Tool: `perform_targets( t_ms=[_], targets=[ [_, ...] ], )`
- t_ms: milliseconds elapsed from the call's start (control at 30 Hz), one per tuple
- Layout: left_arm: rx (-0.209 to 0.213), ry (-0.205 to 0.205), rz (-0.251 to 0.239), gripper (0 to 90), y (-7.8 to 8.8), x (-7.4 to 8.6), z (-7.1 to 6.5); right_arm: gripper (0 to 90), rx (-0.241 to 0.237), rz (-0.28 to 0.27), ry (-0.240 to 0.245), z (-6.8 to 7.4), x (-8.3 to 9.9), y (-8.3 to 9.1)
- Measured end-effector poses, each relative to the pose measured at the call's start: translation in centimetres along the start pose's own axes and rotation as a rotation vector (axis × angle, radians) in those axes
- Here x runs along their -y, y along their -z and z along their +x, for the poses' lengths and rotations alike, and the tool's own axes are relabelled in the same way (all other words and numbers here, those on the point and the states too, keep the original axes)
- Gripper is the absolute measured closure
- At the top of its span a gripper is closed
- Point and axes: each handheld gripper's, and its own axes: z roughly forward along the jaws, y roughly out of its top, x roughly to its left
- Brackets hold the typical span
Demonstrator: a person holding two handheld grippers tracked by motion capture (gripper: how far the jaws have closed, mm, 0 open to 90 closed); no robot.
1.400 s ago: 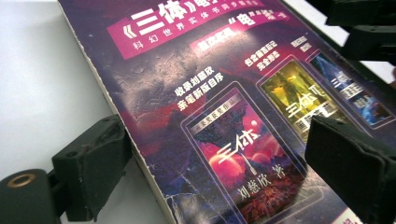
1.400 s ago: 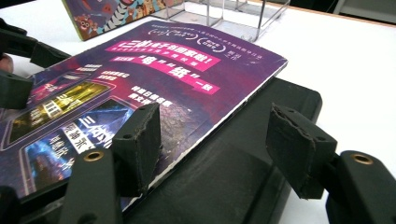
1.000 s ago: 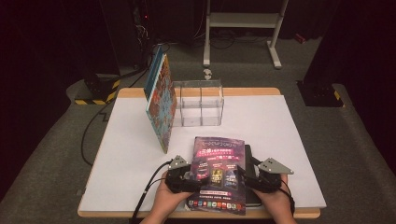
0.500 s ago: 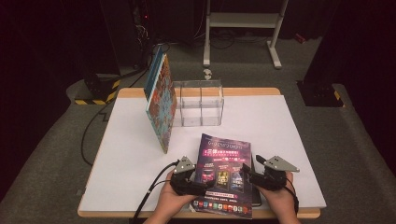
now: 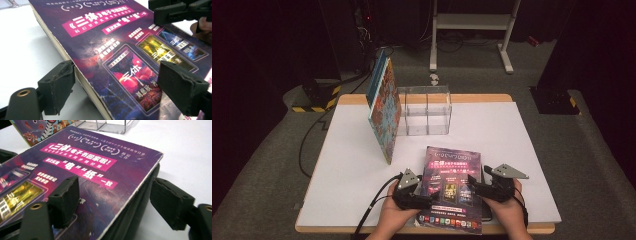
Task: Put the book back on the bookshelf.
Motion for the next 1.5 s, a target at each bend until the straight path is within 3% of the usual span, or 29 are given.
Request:
perform_targets(
  t_ms=[367, 500, 633, 800, 900, 1233, 1367, 1500],
  targets=[
    [0.03, -0.04, 0.034, 19.4, -0.4, -0.2, -1.0, 21.0, 0.004, 0.009, -0.013, 0.0, -0.1, 0.0],
    [0.029, -0.046, 0.019, 20.6, -0.2, -0.4, -0.8, 19.9, 0.008, 0.015, -0.024, -0.2, -0.3, -0.2],
    [0.02, -0.009, -0.03, 20.9, 0.3, -0.9, -0.1, 20.1, 0.022, 0.033, 0.002, -0.1, -0.7, -0.6],
    [0.01, -0.011, -0.04, 20.5, 0.5, -0.7, 0.2, 25.5, 0.09, 0.046, 0.019, -0.5, -1.0, -0.1],
    [0.009, -0.013, -0.033, 20.4, 0.5, -0.6, 0.2, 25.6, 0.108, 0.048, -0.004, -1.3, -1.0, 0.2],
    [0.015, -0.017, -0.024, 21.1, 0.1, -0.2, 0.0, 33.6, 0.172, 0.037, 0.017, -1.8, -1.3, 0.1],
    [0.012, -0.012, -0.008, 21.8, -0.1, -0.1, 0.1, 35.0, 0.164, 0.037, 0.004, -2.0, -1.6, -0.3],
    [0.017, -0.016, -0.006, 22.1, -0.1, -0.1, 0.1, 23.4, 0.082, 0.042, -0.071, -2.8, -1.8, -1.3]
  ],
)
